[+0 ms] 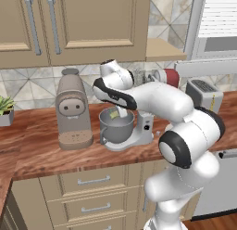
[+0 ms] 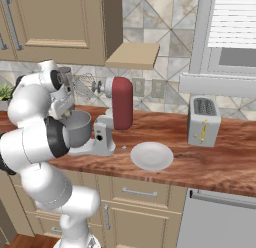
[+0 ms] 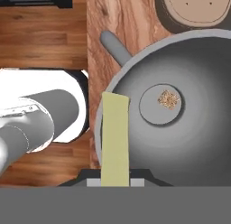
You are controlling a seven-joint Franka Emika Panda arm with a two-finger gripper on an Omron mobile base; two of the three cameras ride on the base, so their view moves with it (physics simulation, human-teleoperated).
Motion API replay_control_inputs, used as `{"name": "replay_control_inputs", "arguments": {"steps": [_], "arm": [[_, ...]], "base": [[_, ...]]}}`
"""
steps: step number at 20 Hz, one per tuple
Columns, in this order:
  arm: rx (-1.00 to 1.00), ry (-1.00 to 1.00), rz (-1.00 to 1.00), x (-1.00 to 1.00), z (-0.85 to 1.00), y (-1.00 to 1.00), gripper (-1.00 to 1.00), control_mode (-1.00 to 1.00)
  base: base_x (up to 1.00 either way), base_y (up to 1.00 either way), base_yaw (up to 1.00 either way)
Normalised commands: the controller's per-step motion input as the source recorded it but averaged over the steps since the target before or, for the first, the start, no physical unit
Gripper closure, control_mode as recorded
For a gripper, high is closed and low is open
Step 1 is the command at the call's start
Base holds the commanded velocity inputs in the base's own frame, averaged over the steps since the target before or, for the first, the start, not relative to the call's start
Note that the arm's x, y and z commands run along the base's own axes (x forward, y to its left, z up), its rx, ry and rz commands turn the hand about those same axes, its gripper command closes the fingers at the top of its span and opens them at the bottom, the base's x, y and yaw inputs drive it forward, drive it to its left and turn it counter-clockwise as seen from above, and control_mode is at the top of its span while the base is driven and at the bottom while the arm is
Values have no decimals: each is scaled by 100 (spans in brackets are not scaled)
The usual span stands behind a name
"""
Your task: Add butter and sugar cubes to the stand mixer bowl and then turn on the stand mixer to begin making frosting.
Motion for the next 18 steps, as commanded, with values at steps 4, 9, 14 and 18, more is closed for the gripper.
{"name": "replay_control_inputs", "arguments": {"steps": [4, 9, 14, 18], "arm": [[9, -1, 6, 8, -27, 0, 100, -100], [7, -1, 5, 11, -27, 0, 100, -100], [4, -1, 2, 21, -25, 3, 100, -100], [1, 0, 0, 19, -20, 11, 100, -100]], "base": [[0, 0, 0], [0, 0, 0], [0, 0, 0], [0, 0, 0]]}}
